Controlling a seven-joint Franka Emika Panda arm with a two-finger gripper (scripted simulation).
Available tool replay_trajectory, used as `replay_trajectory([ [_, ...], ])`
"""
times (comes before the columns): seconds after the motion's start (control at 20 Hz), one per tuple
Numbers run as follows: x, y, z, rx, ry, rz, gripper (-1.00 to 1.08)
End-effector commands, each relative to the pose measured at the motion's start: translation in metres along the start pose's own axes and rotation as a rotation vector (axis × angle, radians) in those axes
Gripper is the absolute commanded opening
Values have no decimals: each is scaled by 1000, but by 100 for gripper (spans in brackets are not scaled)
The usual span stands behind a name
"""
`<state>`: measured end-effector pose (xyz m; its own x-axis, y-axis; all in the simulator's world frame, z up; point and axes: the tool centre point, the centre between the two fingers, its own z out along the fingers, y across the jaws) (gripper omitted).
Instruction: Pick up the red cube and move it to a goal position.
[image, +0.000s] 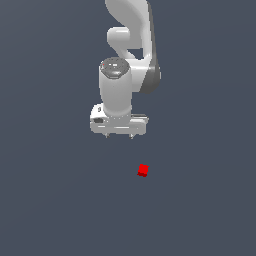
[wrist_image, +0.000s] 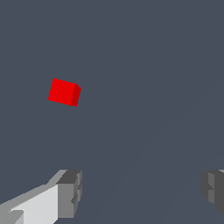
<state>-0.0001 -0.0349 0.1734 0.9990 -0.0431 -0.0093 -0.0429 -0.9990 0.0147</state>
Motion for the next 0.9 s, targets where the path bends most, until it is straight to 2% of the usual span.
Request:
replay_trajectory([
  [0.0, 0, 0, 0, 0, 0, 0, 100],
  [0.4, 6, -12, 16, 2, 1, 25, 100],
  [0.85, 29, -50, 66, 7, 3, 105, 100],
])
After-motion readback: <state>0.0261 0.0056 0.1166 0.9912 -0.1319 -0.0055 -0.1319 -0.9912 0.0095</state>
